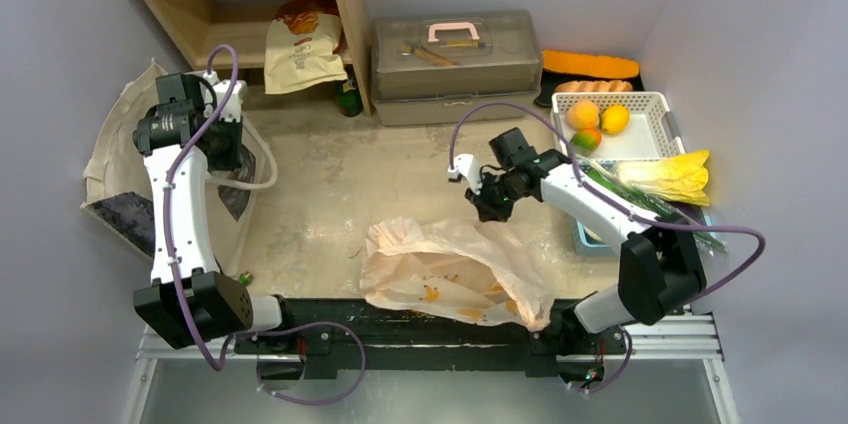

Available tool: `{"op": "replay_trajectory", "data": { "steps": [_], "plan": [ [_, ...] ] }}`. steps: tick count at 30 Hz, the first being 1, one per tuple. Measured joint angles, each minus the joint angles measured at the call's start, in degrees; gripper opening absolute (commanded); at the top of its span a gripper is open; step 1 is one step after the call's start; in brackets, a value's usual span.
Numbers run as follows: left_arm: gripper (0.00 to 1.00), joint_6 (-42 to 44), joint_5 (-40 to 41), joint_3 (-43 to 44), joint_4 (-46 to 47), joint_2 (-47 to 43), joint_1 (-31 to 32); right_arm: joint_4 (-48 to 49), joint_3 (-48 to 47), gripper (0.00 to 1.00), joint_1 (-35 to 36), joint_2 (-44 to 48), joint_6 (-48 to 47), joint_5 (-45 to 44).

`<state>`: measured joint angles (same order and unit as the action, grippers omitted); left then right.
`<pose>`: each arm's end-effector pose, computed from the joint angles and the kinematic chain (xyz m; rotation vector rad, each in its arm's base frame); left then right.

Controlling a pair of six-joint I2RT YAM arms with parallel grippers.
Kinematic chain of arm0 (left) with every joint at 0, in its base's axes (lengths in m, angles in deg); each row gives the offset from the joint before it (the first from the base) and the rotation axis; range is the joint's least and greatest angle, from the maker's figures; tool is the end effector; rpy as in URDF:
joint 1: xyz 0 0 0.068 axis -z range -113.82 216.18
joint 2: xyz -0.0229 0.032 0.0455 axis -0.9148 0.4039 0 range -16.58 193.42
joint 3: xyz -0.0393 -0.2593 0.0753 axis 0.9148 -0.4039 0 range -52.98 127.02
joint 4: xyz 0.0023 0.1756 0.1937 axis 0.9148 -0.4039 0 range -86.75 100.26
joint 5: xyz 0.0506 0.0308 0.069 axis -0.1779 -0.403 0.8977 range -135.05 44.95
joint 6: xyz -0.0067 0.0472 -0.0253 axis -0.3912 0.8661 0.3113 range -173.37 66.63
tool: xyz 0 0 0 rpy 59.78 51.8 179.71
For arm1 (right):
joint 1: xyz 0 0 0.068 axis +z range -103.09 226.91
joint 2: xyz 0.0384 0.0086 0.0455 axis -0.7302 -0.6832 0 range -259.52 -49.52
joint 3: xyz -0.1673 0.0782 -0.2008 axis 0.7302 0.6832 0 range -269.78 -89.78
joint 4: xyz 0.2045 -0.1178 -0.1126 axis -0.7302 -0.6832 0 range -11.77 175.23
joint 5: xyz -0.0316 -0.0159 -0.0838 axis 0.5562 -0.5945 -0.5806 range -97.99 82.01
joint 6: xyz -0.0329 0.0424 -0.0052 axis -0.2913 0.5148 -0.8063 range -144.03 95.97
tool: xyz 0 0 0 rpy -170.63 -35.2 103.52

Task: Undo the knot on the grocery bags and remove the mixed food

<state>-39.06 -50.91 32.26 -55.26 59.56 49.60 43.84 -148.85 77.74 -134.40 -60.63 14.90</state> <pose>0.2403 0.0678 0.3767 -0.0111 2.5496 0.0789 0.2372 0.1578 0.2253 -1.5793 2.1695 0.5149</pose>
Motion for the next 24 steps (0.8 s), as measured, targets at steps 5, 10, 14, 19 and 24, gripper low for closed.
{"op": "replay_trajectory", "data": {
  "steps": [5,10,14,19,24],
  "plan": [
    [0.0,1.73,-4.13,1.09,-2.4,0.2,0.17,0.02,-3.04,0.0,-7.48,0.96,2.43,-0.37],
    [0.0,3.65,-7.43,1.88,-4.11,-0.07,2.47,-1.68,-5.97,0.0,-8.26,2.56,2.75,1.44],
    [0.0,4.68,-9.6,2.43,-5.05,-0.98,5.95,-0.22,-6.8,0.0,-8.5,4.46,5.29,-1.07],
    [0.0,4.72,-13.73,3.67,-6.47,-2.03,8.94,5.4,-7.23,0.0,-13.31,3.45,8.28,-10.21],
    [0.0,3.26,-17.64,4.87,-6.56,-2.1,12.76,11.3,-11.47,0.0,-16.31,-1.16,12.92,-19.89]
  ]
}}
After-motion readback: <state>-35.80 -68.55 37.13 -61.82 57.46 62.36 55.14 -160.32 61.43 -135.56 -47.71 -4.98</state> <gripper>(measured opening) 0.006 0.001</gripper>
